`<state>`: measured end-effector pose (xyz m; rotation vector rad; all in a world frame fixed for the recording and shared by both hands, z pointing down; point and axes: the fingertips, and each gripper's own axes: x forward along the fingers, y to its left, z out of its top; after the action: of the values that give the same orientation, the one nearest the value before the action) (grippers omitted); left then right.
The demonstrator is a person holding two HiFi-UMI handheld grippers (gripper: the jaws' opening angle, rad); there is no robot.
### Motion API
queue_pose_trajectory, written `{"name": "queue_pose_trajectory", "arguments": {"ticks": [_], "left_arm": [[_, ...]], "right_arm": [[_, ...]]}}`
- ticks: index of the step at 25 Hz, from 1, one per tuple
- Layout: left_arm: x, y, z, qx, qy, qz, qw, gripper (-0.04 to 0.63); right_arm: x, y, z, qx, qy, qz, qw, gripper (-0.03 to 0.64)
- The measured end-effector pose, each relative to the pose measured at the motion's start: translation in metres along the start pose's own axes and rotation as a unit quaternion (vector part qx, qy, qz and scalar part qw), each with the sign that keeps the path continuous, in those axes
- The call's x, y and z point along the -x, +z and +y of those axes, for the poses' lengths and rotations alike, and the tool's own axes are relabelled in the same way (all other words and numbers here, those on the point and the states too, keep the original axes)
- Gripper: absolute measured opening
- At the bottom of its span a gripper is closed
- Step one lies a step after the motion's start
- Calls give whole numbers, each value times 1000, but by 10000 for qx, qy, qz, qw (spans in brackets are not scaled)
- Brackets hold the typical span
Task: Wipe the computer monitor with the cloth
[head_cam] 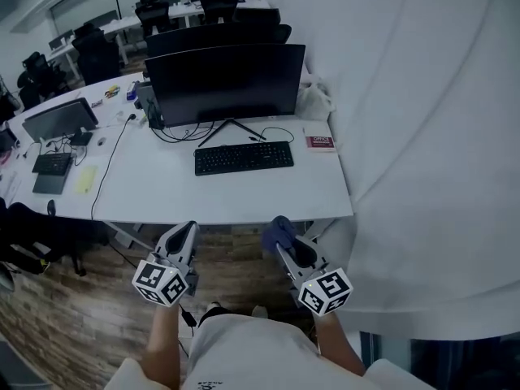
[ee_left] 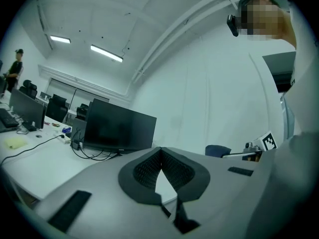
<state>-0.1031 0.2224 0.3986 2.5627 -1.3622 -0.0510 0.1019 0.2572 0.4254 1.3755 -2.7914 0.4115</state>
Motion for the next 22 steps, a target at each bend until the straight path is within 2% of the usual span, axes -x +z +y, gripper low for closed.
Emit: {"name": "queue_pose_trajectory", "arguments": {"ticks": [9, 15, 20, 22], "left_arm": [[-1, -8, -23, -59, 239, -1, 9997, 5], [0, -9, -25, 70, 97, 38, 9999, 6], [-9, -12, -15, 60, 222, 46, 9997, 6], [-15, -11, -10, 96, 157, -2, 9998, 6]], "right_arm": [[11, -5, -12, -84, 210, 58, 9997, 120], [4, -6, -8, -97, 398, 114, 9991, 120], [-6, -5, -12, -81, 450, 103, 9989, 120], [-12, -5, -16, -123, 431, 86, 9990, 121]]}}
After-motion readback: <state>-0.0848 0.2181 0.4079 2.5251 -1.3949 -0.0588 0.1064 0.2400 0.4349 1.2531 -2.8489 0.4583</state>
